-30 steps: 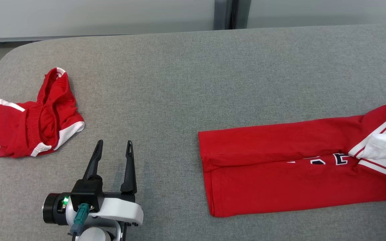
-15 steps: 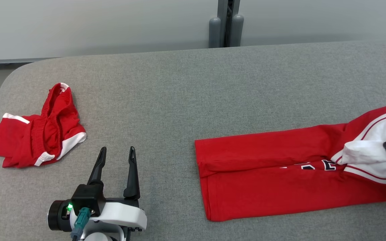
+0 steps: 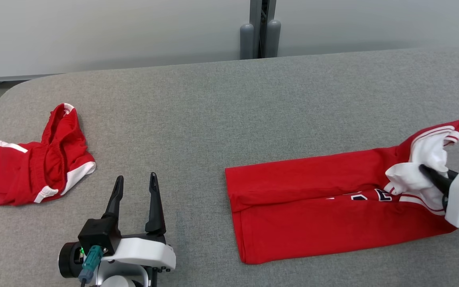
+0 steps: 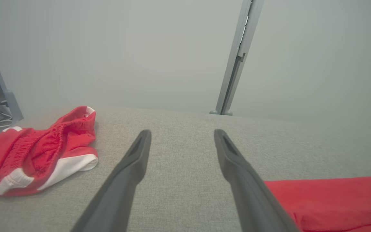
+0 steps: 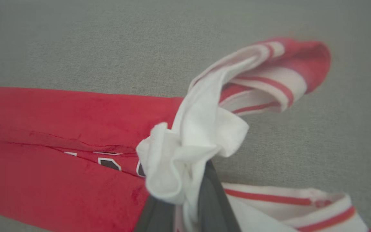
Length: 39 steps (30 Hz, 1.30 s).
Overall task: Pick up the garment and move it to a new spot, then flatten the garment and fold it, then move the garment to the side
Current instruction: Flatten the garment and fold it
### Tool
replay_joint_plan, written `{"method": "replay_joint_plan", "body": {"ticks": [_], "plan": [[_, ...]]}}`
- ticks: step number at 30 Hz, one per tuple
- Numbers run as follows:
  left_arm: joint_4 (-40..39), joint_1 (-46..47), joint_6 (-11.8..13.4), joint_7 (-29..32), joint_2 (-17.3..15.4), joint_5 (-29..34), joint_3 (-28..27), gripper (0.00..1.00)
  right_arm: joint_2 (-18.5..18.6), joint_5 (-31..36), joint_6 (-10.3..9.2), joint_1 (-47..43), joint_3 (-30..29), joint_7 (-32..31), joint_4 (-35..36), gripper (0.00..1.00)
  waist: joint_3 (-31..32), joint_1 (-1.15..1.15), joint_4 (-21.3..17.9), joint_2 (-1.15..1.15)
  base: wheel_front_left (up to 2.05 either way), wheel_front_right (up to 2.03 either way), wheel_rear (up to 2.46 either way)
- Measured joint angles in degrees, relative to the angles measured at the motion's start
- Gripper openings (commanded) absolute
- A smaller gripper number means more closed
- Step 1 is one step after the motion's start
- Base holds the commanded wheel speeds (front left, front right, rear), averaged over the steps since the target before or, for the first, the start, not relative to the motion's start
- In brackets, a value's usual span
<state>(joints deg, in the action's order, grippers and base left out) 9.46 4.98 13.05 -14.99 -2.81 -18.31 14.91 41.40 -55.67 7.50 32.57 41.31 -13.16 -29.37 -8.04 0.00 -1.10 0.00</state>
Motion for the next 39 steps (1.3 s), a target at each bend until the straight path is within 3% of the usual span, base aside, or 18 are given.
{"method": "replay_joint_plan", "body": {"ticks": [5, 11, 20, 28, 32, 39], "plan": [[0.14, 0.23, 0.4, 0.0, 0.0, -0.99, 0.69, 1.0, -2.7, 4.23, 0.0, -3.26, -5.93, -4.64, 5.08, 0.0, -0.11, 0.0, -0.18, 0.0, 0.0, 0.0, 0.0], [0.43, 0.24, 0.38, 0.0, 0.01, -1.0, 0.74, 1.0, -8.47, 7.97, 0.0, -9.81, -14.74, -10.46, 12.27, 0.0, 0.53, 0.0, -0.32, 0.0, 0.0, 0.0, 0.0], [0.69, -0.26, -0.38, 0.0, 0.0, -0.8, -0.01, 1.0, -23.16, 13.66, 0.0, -19.52, -27.42, -19.73, 23.34, 0.0, 2.1, 0.0, -0.3, 0.0, 0.0, 0.0, 0.0], [0.79, -0.51, -0.71, 0.0, 0.02, 0.04, 0.35, 1.0, -35.12, 18.52, -0.01, -22.32, -34.87, -22.9, 26.31, 0.0, 1.57, 0.0, 1.07, 0.0, 0.0, 0.0, 0.0], [1.19, -0.48, -0.71, 0.0, 0.02, 0.14, 0.2, 1.0, -37.57, 18.83, -0.01, -21.53, -37.1, -22.96, 25.62, 0.0, 0.73, 0.0, 2.25, 0.0, 0.0, 0.0, 0.0], [1.18, 0.06, -0.89, 0.0, 0.0, 0.67, 0.12, 1.0, -38.5, 17.84, -0.01, -20.16, -36.74, -22.27, 23.97, 0.0, -0.52, 0.0, 5.2, 0.0, 0.0, 0.0, 0.0]]}}
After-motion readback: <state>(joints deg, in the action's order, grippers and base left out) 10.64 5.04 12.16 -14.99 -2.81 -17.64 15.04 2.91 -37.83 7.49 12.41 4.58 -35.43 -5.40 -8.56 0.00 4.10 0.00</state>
